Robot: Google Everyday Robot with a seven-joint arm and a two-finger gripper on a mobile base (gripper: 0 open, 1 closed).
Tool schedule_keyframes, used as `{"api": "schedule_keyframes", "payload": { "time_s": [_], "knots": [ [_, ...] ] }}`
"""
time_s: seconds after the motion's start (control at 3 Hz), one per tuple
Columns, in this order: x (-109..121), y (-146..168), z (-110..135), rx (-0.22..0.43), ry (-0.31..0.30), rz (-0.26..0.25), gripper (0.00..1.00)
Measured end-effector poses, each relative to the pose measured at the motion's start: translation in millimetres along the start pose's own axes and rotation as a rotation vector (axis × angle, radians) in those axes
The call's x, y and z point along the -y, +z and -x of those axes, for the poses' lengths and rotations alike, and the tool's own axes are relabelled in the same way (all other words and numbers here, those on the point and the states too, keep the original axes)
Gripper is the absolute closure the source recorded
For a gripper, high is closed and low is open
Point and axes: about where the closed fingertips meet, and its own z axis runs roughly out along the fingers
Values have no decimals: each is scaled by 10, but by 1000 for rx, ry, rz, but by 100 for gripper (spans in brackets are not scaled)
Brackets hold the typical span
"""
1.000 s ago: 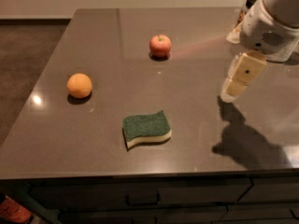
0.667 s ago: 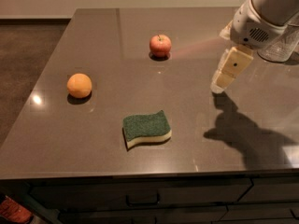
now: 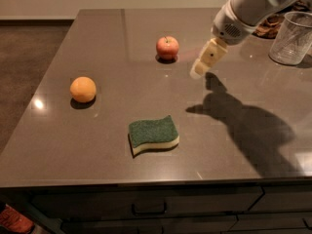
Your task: Move apple near orange
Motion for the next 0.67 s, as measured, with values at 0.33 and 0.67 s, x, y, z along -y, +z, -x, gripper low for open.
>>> {"api": "schedule_keyframes", "payload": {
  "time_s": [0.33,0.67],
  "knots": [
    [246,355,231,41,115,-5,0],
    [433,645,370,69,205,-19,0]
  ]
}}
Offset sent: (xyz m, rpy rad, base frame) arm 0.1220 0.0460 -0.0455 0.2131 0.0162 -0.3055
